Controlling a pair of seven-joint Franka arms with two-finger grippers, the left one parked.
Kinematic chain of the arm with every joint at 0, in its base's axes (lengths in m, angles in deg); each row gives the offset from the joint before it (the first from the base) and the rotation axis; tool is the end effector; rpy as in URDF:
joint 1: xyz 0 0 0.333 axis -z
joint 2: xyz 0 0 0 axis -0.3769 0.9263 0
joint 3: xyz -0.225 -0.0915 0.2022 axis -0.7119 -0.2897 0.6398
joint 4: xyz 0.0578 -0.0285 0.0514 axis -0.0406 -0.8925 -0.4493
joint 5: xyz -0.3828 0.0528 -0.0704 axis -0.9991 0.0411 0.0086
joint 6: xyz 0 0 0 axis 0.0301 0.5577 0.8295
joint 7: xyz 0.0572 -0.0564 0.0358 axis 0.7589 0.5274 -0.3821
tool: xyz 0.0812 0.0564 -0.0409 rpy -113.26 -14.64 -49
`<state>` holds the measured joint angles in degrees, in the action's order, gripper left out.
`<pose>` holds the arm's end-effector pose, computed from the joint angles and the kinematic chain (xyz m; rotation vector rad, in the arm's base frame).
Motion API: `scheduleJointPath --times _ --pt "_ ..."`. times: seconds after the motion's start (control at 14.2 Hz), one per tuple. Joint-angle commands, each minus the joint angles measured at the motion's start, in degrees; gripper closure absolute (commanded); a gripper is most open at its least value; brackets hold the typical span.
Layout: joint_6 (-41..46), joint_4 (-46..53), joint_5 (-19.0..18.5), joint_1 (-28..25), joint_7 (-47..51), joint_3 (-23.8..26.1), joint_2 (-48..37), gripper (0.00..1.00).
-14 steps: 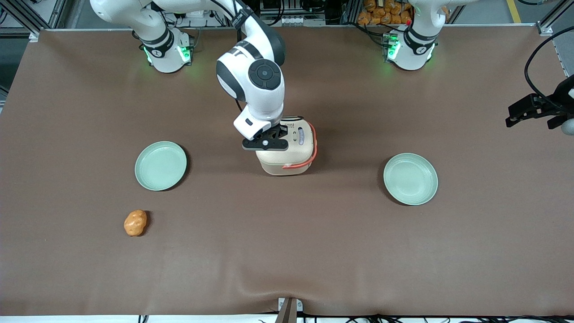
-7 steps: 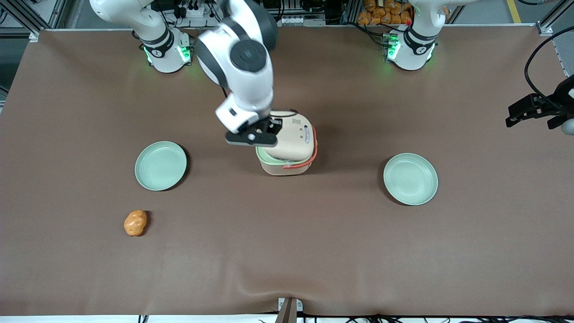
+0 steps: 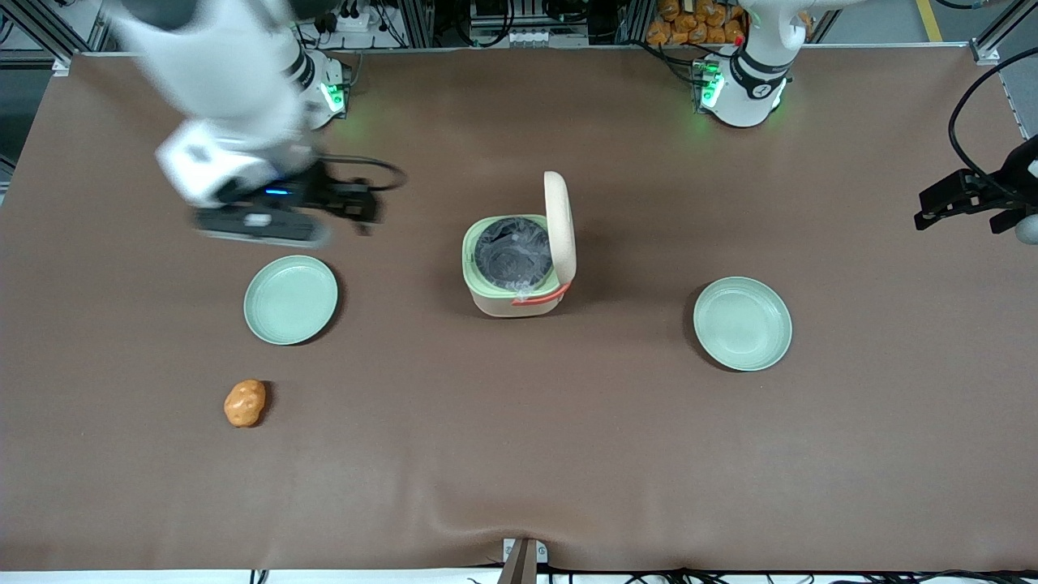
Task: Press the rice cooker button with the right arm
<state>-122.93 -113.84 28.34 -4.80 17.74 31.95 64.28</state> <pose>0.5604 0.2436 0.6403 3.0929 -0.1337 -0.0271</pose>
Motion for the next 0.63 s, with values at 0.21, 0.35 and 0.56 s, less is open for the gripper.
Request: scheduleJointPath --times 0.21,0.35,0.56 --pt "9.0 -1.4 1.5 18.6 -23.3 1.2 -7.7 0.00" --pt "9.1 -2.2 2.2 22.7 -28.6 1.2 -8.8 0.00" --pt "8.8 -5.0 2.2 26.6 -33.9 1.2 -10.1 0.00"
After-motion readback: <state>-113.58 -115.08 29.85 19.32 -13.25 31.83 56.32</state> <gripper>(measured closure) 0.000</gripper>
